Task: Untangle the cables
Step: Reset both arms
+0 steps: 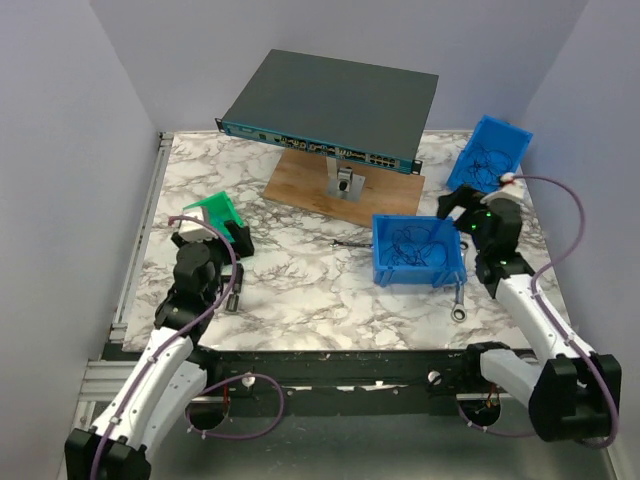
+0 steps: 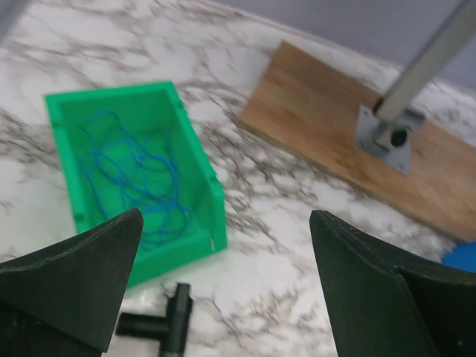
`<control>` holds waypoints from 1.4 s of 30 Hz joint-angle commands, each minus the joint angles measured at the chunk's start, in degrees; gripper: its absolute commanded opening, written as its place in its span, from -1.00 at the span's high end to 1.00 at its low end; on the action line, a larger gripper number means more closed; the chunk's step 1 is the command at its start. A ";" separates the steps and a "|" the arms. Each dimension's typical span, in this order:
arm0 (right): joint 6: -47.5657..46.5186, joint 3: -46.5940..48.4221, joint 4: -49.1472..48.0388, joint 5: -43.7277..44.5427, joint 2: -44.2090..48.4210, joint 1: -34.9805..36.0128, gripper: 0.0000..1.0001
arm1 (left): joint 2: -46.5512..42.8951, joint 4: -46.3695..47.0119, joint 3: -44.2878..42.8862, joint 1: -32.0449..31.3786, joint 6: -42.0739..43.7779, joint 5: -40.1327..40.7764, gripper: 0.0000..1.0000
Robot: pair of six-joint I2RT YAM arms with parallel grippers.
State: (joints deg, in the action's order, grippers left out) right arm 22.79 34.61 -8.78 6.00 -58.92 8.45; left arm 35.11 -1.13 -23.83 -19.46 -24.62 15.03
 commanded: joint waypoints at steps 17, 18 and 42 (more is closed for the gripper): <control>-9.56 -14.25 -36.45 -4.50 -14.86 -11.55 -1.00 | 26.37 47.42 9.75 21.90 11.59 -16.22 -0.97; -8.57 -16.03 -40.33 -3.61 -15.63 -11.59 -1.00 | 27.12 46.04 8.71 21.86 11.98 -16.80 -0.95; -16.00 -21.40 -66.17 8.08 -33.43 -2.82 -1.00 | 38.11 63.39 10.31 22.10 20.93 -19.86 -0.97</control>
State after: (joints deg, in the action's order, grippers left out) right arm 9.80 14.81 -79.07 8.67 -91.18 4.99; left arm 72.77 57.76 -13.85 2.63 -4.47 -3.36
